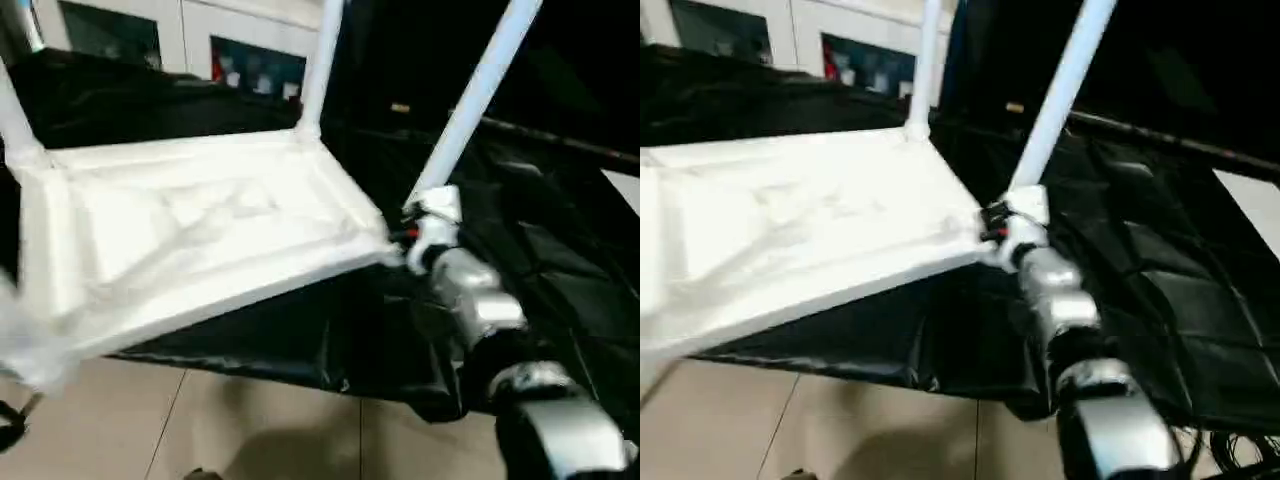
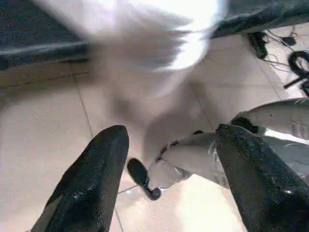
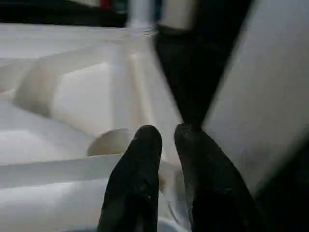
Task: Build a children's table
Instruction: Rotate table base
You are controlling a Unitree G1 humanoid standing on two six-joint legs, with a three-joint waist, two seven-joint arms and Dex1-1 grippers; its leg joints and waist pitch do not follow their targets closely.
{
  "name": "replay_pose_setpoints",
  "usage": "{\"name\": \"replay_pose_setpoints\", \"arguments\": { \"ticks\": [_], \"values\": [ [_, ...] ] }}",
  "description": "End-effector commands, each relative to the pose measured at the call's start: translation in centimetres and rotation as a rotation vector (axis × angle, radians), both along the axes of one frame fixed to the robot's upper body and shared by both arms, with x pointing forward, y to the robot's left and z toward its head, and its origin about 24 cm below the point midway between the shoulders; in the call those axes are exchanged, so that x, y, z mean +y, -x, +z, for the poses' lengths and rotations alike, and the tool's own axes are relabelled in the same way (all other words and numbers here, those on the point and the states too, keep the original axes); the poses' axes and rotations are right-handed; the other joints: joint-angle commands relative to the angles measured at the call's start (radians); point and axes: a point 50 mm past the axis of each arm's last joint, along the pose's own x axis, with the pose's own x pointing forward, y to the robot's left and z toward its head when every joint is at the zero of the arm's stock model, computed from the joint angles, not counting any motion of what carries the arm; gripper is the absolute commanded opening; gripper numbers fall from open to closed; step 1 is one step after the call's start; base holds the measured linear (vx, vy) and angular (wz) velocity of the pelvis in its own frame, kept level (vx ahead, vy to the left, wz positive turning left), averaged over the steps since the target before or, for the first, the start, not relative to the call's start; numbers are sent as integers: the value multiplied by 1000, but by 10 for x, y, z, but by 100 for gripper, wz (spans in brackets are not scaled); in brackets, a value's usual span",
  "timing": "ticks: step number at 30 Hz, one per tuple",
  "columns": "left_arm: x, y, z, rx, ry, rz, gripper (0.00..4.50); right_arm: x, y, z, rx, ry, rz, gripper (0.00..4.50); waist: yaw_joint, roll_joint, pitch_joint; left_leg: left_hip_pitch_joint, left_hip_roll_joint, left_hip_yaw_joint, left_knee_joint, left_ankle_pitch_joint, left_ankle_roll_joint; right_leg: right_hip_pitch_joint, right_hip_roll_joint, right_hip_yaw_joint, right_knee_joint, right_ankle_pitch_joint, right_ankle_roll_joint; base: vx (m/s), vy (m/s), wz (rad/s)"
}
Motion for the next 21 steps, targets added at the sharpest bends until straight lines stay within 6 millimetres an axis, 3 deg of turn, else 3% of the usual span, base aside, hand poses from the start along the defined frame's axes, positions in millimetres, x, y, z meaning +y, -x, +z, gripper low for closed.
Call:
{"name": "replay_pose_setpoints", "arguments": {
  "ticks": [1,6,8,11,12,15,17,21],
  "values": [
    [-1,-2,9,-37,-7,-31,364,-19,-2,3,-9,13,-69,37,-9,45,-35,27,6,6,-75,-417,-33,6,-39,36,-74,-293,-135,0,0,0],
    [-21,-25,27,-228,147,-98,404,-12,2,-2,-13,97,63,5,-8,39,-38,23,4,5,-72,-392,-36,11,-38,34,-67,-251,-162,0,0,0],
    [-26,-29,28,-243,192,-120,407,-11,5,-4,-15,118,95,5,-15,33,-38,13,3,3,-74,-387,-36,20,-40,33,-65,-271,-159,0,0,0],
    [-43,-39,34,-296,284,-196,427,-13,15,-13,-4,145,142,5,-16,34,-43,18,3,6,-68,-347,-34,21,-36,35,-62,-242,-157,0,0,0],
    [-43,-39,34,-296,284,-196,443,-13,15,-13,-4,145,142,31,-16,35,-42,19,3,7,-67,-336,-31,19,-34,35,-60,-207,-168,0,0,0],
    [-56,-49,37,-347,319,-248,449,-21,30,-23,37,116,155,38,-15,31,-44,18,3,8,-66,-309,-25,23,-31,34,-57,-171,-168,0,0,0],
    [-57,-53,33,-350,303,-249,450,-23,37,-28,56,131,170,68,-13,31,-45,18,3,9,-66,-313,-24,24,-31,33,-59,-179,-163,0,0,0],
    [-63,-62,28,-362,303,-256,450,-24,43,-34,84,132,188,83,-12,32,-44,20,3,7,-67,-342,-35,21,-33,33,-65,-248,-147,0,0,0]
  ]
}}
